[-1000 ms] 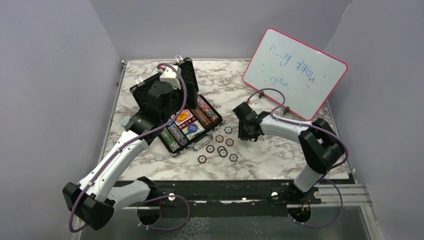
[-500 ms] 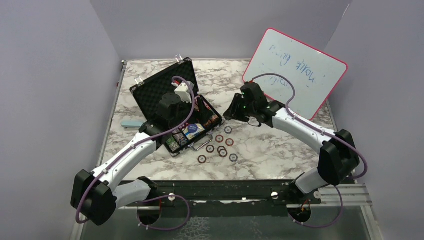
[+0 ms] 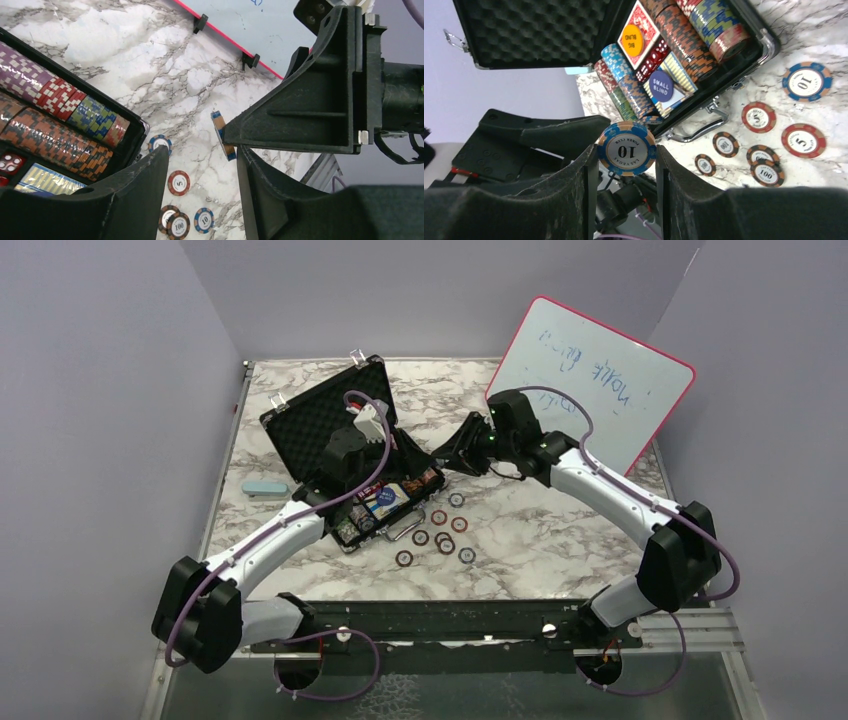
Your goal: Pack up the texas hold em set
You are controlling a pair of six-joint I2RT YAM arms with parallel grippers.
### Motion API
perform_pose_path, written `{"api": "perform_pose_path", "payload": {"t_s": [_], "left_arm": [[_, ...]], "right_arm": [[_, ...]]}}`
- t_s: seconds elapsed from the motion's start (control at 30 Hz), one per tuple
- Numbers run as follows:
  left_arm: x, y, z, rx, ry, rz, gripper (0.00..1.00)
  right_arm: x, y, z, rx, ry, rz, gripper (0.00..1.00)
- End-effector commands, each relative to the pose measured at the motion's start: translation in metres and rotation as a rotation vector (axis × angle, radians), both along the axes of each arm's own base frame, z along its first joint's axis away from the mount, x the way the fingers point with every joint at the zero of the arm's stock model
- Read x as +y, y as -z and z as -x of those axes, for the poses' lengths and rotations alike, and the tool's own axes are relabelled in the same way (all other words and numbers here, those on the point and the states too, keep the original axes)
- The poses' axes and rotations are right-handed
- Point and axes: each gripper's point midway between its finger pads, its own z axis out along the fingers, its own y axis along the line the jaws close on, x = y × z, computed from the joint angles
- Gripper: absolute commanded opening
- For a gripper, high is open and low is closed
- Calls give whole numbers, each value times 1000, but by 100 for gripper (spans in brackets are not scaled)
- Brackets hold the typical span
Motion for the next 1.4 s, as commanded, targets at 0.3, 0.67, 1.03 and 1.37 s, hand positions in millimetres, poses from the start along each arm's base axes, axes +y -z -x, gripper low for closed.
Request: {"api": "perform_pose_path", "payload": {"t_s": [0.3, 0.67, 1.03, 1.37], "left_arm": [[-16, -10, -4, 27, 22, 115, 45], [-21, 9, -8, 70, 30, 79, 19], [-13, 26, -16, 14, 50, -112, 0], [44, 76, 17, 113, 293, -707, 0]], "right_arm": [[19, -17, 4, 58, -50, -103, 37], [28, -11, 11, 124, -72, -159, 38], [21, 2, 4, 123, -62, -112, 62], [-53, 22, -19, 81, 69, -12, 78]]}}
